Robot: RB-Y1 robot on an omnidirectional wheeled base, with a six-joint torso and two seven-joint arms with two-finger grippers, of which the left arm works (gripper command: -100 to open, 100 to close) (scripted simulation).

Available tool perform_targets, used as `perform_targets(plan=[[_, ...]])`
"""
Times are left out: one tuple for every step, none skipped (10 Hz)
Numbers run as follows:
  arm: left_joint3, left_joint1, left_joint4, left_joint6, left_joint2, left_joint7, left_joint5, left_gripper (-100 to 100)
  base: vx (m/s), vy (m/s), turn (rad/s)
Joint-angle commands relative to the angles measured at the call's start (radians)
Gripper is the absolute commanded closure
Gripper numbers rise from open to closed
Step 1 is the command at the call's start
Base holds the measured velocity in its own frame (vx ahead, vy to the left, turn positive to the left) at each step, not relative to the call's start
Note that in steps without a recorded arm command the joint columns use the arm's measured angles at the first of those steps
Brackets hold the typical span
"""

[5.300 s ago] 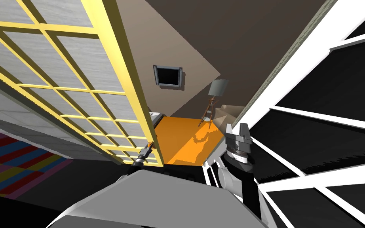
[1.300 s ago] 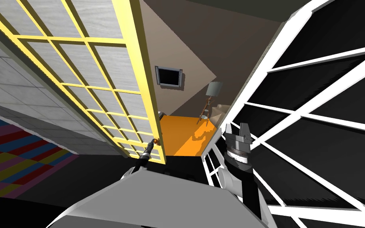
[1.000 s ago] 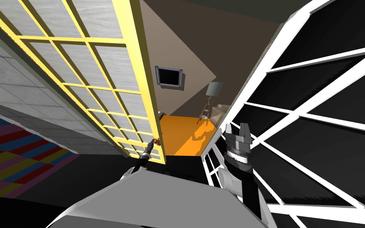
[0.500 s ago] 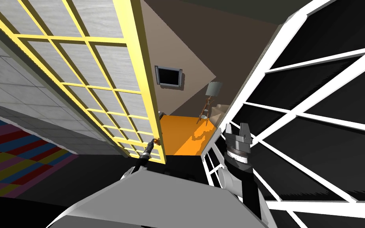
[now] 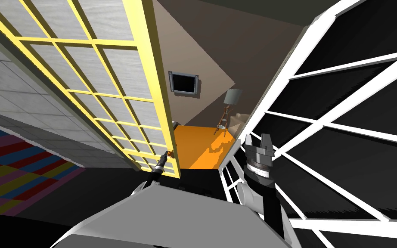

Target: Pull the door open

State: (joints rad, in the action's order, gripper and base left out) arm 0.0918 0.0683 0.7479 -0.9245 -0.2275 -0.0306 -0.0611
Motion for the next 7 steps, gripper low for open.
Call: perform_targets(plan=[[-0.027,-0.010,-0.007,-0.008,0.028,0.001,0.012,100,0.001,0.009,-0.012],[-0.014,0.008,0.011,0.001,0.002,0.041,-0.019,100,-0.074,0.052,-0.063],[-0.019,0.008,0.012,0.002,0.004,0.053,-0.026,100,-0.123,0.051,-0.069],[-0.029,0.008,0.015,0.003,0.007,0.083,-0.042,100,-0.143,0.038,-0.060],[-0.035,0.008,0.017,0.004,0.009,0.101,-0.051,100,-0.140,0.047,-0.058],[-0.041,0.008,0.019,0.005,0.011,0.119,-0.061,100,-0.105,0.024,-0.088],[-0.048,0.008,0.021,0.007,0.013,0.140,-0.071,100,-0.101,0.021,-0.058]])
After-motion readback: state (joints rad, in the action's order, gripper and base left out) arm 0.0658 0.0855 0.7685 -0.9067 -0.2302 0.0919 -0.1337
